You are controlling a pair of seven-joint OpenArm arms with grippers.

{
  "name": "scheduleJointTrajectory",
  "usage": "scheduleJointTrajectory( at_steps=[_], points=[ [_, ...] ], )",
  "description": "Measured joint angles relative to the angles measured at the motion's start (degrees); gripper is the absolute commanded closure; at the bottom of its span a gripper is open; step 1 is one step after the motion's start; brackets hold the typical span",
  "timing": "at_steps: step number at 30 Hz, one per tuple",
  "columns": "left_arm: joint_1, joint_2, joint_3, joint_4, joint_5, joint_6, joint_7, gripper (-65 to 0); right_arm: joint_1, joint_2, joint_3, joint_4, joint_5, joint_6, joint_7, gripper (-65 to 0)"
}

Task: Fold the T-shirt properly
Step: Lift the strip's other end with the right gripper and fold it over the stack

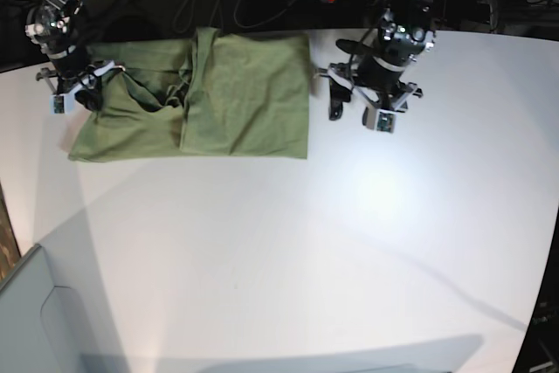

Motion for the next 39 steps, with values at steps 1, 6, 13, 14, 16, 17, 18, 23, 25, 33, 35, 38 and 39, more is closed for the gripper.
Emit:
scheduleJointTrajectory(
  at_steps=[1, 6, 13, 14, 16, 17, 18, 23, 25, 33, 35, 38, 39],
  points=[
    [0.02, 0.00, 0.00, -0.63, 0.00, 0.00, -0.04, -34.5, -0.07, -0.04, -0.39, 0.98, -0.68, 0.00, -0.59, 0.0],
    [0.02, 1.70, -0.15, -2.54, 0.26, 0.00, 0.15, -34.5, -0.55, -0.15, -3.91, 7.78, -1.20, 0.07, -1.20, 0.0],
    [-0.09, 2.51, 0.31, -2.60, 0.02, -0.02, 0.02, -34.7, -1.36, -0.20, -8.52, 14.56, -1.66, 0.11, -1.79, 0.0],
    [-0.09, 2.49, 0.28, -2.60, 0.00, -0.02, 0.00, -34.7, -1.68, -0.22, -9.20, 15.96, -1.29, 0.11, -1.62, 0.0],
    [-0.46, 2.49, 0.35, -3.65, -0.02, -0.02, -0.22, -34.7, -2.78, -0.33, -11.21, 19.32, -1.44, 0.07, -1.40, 0.0],
    [-0.94, 2.49, 0.39, -4.57, 0.24, -0.04, -0.15, -34.6, -3.54, -0.35, -12.33, 21.05, -1.38, 0.02, -1.27, 0.0],
    [-1.31, 2.49, 0.39, -5.62, 0.22, -0.07, -0.22, -34.6, -4.28, -0.33, -13.53, 22.88, -1.29, 0.07, -1.16, 0.0],
    [-2.03, 2.49, 0.39, -7.48, 0.00, -0.04, -1.11, -34.6, -8.37, -0.31, -21.57, 29.20, -1.20, 0.04, -0.68, 0.0],
    [-2.03, 2.51, 0.39, -7.48, 0.02, -0.04, -1.29, -34.6, -9.49, -0.28, -25.75, 29.83, -1.25, 0.11, -0.74, 0.0],
    [-1.97, 2.49, 0.20, -7.48, 0.02, -0.04, -1.27, -34.5, -8.26, -0.11, -36.65, 28.26, -1.20, 0.09, -1.01, 0.0],
    [-1.75, 2.47, 0.15, -7.48, 0.00, -0.07, -1.33, -34.5, -5.86, -0.02, -39.43, 25.42, -1.14, 0.07, -0.96, 0.0],
    [-1.70, 2.51, 0.02, -7.48, 0.00, -0.13, -1.46, -34.5, -3.43, -0.02, -42.71, 21.31, -1.27, 0.04, -0.90, 0.0],
    [-1.68, 2.51, 0.02, -7.48, 0.00, -0.07, -1.49, -34.5, -3.08, 0.00, -43.74, 20.31, -1.27, 0.02, -0.94, 0.0]
  ],
)
